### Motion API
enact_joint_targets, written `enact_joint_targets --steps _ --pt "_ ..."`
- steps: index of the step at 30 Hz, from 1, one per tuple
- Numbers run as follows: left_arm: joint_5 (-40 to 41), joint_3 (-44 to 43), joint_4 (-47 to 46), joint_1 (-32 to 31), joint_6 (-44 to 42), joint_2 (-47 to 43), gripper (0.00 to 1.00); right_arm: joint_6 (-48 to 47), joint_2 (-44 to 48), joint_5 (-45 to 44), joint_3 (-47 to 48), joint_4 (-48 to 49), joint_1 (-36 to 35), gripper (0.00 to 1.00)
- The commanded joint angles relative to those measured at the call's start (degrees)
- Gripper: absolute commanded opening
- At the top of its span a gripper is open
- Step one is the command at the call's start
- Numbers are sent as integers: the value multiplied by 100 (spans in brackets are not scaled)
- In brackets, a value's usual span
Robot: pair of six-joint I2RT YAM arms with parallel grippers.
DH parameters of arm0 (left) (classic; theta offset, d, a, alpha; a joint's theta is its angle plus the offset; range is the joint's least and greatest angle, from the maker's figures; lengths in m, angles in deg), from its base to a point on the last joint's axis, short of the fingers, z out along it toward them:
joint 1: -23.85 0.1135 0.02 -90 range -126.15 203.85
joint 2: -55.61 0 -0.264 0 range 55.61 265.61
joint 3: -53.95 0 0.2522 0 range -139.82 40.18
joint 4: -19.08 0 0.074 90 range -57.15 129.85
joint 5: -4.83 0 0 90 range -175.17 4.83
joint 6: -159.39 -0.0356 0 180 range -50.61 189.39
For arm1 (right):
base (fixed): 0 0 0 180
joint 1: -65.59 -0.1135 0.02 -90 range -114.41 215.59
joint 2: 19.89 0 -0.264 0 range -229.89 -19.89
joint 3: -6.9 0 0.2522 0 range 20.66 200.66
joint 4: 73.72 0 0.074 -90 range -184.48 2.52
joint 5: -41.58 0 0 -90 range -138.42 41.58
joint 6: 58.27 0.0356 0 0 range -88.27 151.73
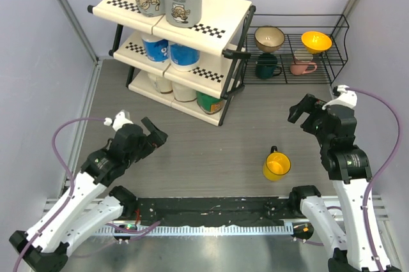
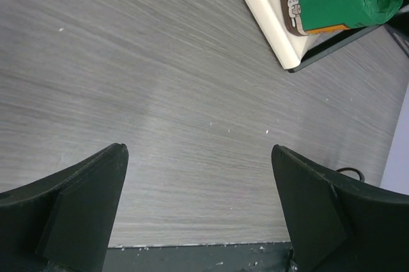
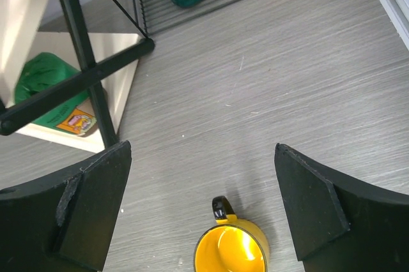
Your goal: Place and organize the paper towels onto the shelf
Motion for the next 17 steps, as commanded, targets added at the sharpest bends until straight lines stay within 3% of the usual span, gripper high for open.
enact_joint_targets --steps 1,8,17 --pt "221 86 432 -10 216 -500 100 105 102 189 75 -48 1 100" --pt "669 -335 1135 -10 111 -984 100 237 365 786 -277 -339 -8 99" --pt "994 -380 1786 -10 268 -1406 100 263 577 787 -260 -462 1 98"
